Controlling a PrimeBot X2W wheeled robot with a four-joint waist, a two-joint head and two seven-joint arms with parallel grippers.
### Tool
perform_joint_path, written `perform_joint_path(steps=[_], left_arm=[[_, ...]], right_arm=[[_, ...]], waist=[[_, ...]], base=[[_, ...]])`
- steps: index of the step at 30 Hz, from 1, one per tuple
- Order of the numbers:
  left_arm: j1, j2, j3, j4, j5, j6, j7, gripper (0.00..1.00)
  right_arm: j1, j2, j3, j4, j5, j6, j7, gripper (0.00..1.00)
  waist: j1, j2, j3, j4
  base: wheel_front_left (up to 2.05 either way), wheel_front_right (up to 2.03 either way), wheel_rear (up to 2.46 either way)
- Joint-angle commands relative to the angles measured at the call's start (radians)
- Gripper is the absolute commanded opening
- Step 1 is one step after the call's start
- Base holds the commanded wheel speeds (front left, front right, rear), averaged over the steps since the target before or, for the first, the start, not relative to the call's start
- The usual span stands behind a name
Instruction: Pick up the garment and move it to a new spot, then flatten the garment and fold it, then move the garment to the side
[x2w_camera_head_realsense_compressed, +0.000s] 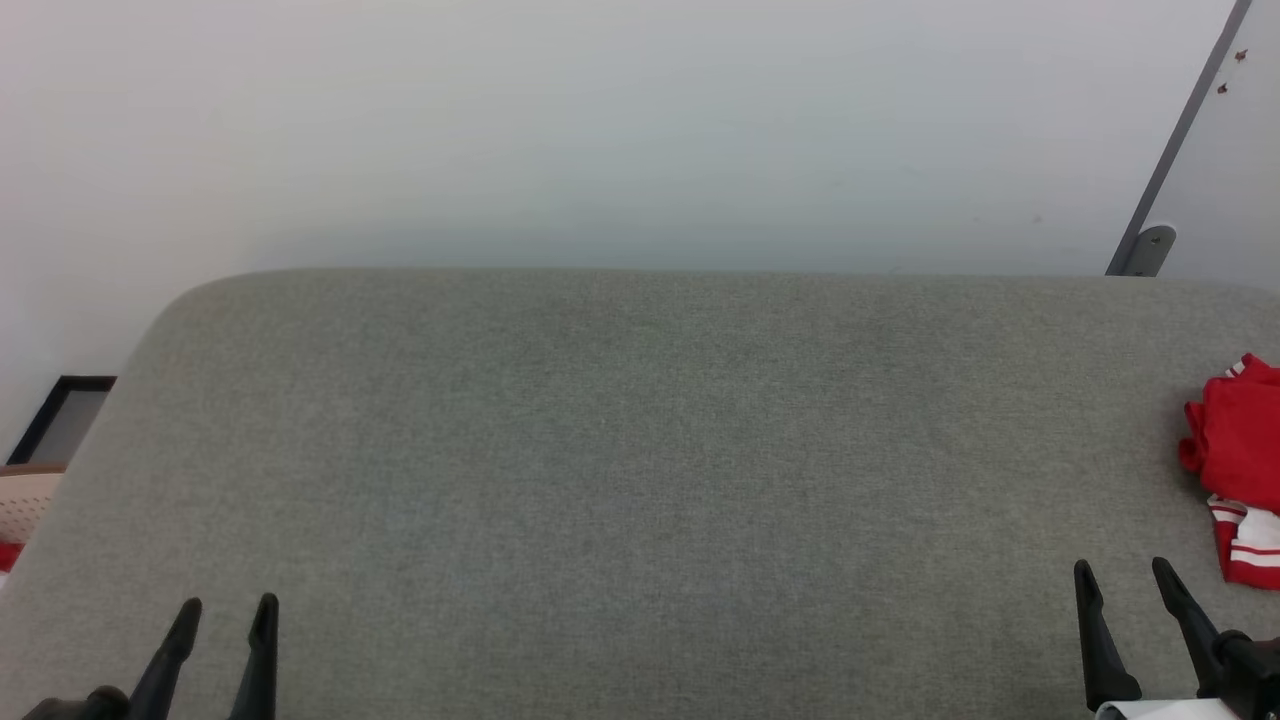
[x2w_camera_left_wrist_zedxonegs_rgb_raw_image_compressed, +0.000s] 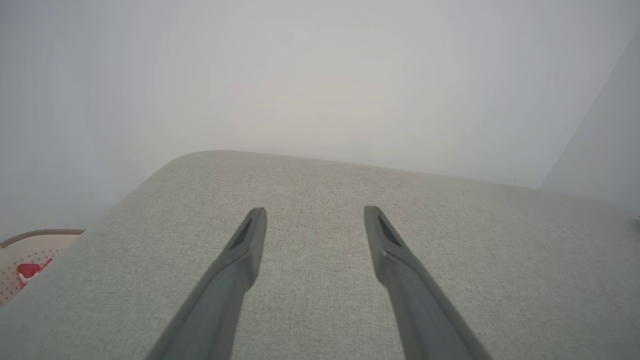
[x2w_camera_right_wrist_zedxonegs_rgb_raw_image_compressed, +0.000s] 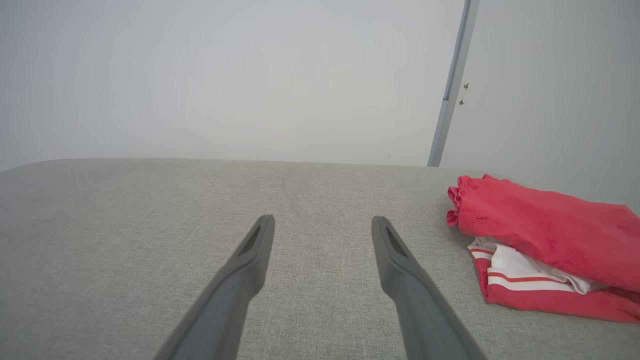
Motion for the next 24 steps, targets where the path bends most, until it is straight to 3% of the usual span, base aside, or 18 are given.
perform_joint_path(steps=[1,4,5,9,24], left_arm=[[-0.005,0.005,-0.001,-0.001,-0.007,-0.003,0.001,1.00],[-0.006,0.000,0.009,-0.001,-0.007,-0.003,0.001,1.00],[0.001,-0.003,0.005,0.002,-0.009,0.000,0.000,0.00],[0.015,-0.038,-0.008,0.034,-0.016,0.000,0.003,0.00],[-0.043,-0.096,0.012,0.052,-0.231,0.000,0.076,0.00]], right_arm=[[0.013,0.004,0.000,0.002,0.008,-0.002,-0.004,1.00],[0.015,0.006,-0.003,0.008,0.014,-0.002,-0.004,1.00],[0.003,0.003,-0.001,0.011,0.010,0.000,0.000,0.00],[0.006,0.013,0.003,0.047,0.018,0.000,0.010,0.00],[-0.026,0.030,-0.009,0.037,0.304,0.000,0.084,0.00]], waist=[[0.0000,-0.0001,0.000,0.001],[0.0000,-0.0001,0.002,0.004],[0.0000,-0.0001,0.002,0.003],[0.0000,-0.0001,0.002,0.003],[0.0000,-0.0001,0.008,0.005]], base=[[0.00,0.00,0.00],[0.00,0.00,0.00],[0.00,0.00,0.00],[0.00,0.00,0.00],[0.00,0.00,0.00]])
